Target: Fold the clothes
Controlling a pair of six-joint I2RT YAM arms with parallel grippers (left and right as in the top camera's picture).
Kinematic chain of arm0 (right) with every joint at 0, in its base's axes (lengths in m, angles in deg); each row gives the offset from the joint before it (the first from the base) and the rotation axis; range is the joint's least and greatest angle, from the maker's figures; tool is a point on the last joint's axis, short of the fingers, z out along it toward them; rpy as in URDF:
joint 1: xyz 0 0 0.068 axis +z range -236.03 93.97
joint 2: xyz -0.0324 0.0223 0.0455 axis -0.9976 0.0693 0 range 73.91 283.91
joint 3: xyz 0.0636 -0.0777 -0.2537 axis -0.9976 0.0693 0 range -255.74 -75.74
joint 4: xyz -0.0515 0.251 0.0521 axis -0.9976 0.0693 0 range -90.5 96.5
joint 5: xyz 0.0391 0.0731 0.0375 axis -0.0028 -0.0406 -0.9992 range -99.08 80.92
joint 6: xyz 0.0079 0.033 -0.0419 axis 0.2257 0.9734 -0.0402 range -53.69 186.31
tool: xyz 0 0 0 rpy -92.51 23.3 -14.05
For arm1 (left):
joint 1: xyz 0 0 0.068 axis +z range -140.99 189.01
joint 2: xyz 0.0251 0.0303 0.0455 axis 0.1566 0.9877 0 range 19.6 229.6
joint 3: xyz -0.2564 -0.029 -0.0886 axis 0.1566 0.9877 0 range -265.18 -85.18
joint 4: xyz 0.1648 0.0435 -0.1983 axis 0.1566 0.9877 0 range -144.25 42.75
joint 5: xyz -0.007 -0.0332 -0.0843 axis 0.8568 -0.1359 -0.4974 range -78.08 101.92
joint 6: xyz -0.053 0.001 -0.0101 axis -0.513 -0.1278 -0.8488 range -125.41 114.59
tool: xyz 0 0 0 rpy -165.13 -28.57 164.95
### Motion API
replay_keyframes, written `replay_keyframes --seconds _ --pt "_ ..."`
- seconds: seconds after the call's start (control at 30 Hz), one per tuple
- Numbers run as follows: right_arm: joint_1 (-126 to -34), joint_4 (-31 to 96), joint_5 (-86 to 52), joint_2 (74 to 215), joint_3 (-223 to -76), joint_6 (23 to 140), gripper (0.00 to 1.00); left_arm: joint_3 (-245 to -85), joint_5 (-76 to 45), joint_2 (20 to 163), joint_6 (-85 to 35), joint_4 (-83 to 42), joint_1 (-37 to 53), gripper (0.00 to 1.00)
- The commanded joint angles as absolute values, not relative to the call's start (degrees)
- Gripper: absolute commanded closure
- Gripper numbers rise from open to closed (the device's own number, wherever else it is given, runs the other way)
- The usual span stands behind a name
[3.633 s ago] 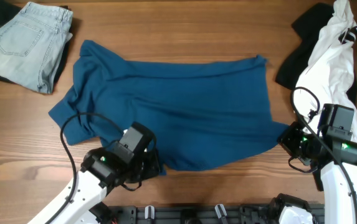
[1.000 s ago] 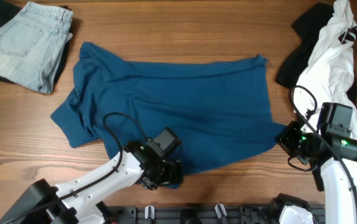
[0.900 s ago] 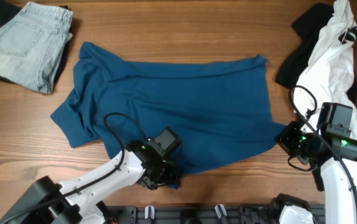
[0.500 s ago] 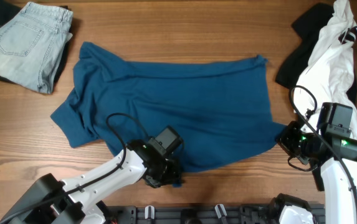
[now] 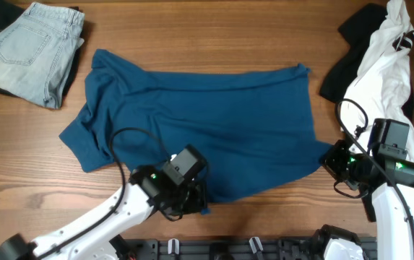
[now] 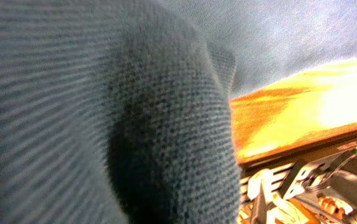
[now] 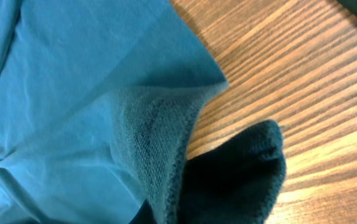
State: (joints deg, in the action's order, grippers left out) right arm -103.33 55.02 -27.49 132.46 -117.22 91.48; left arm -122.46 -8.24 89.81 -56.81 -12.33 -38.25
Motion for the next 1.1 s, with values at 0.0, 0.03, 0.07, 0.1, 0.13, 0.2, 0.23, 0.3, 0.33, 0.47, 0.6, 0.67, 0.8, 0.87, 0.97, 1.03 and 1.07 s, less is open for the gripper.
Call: replay_keyframes --seconds 0.0,0.03,0.07,0.1,0.13,0.2,0.23,0.3,0.33,0.47,0.6,0.67,0.8,0.87,0.97,1.03,1.07 --pt "-103.2 54.4 -28.5 132.7 -117.8 90.3 0.96 -123.5 -4.8 84.8 -57.4 -6.0 -38.3 0.96" --pt "-103.2 54.4 -28.5 132.7 -117.8 90.3 0.96 -123.5 -3.9 83.2 -58.0 -2.2 -38.3 0.96" --pt "-103.2 54.4 -28.5 132.7 -117.8 90.2 0.96 -123.5 -2.6 82.0 -59.4 0.9 -38.3 0.96" --pt "-103.2 54.5 -28.5 132.7 -117.8 90.0 0.95 -123.5 -1.4 80.9 -60.5 3.6 -38.3 0.96" --pt "-103.2 54.5 -28.5 132.7 -117.8 89.8 0.96 -123.5 -0.4 80.0 -61.6 5.5 -38.3 0.96" --pt "-103.2 54.6 -28.5 132.7 -117.8 89.3 0.96 -123.5 1.4 78.3 -64.2 8.1 -38.3 0.96" --pt "-103.2 54.5 -28.5 132.7 -117.8 89.0 0.96 -123.5 2.2 77.6 -65.8 8.8 -38.3 0.96" --pt "-103.2 54.5 -28.5 132.7 -117.8 88.9 0.96 -123.5 4.4 76.3 -70.0 9.4 -38.3 0.96" --pt "-103.2 54.5 -28.5 132.7 -117.8 88.8 0.96 -123.5 6.0 75.7 -71.9 9.4 -38.3 0.96" --pt "-103.2 54.5 -28.8 132.7 -117.8 88.7 0.96 -123.5 13.0 74.8 -77.7 7.7 -38.3 0.96" --pt "-103.2 54.6 -29.1 132.7 -117.8 88.8 0.96 -123.5 18.3 74.8 -83.0 8.4 -38.3 0.96" --pt "-103.2 54.6 -29.1 132.7 -117.8 88.7 0.96 -123.5 20.8 74.8 -85.4 9.1 -38.3 0.96" --pt "-103.2 54.6 -29.1 132.7 -117.8 88.7 0.96 -123.5 25.2 74.8 -87.3 9.5 -38.3 0.96" --pt "-103.2 54.5 -29.1 132.7 -117.8 88.7 0.96 -123.5 27.9 74.8 -89.5 9.5 -38.3 0.96" --pt "-103.2 54.1 -29.1 132.7 -117.8 87.5 0.96 -123.5 32.7 74.8 -91.5 9.4 -38.3 0.96" --pt "-103.2 54.2 -29.1 132.7 -117.8 87.3 0.96 -123.5 35.4 74.8 -91.5 9.5 -38.3 0.96" --pt "-103.2 54.1 -29.1 132.7 -117.8 87.3 0.96 -123.5 36.8 74.8 -91.5 9.5 -38.3 0.96"
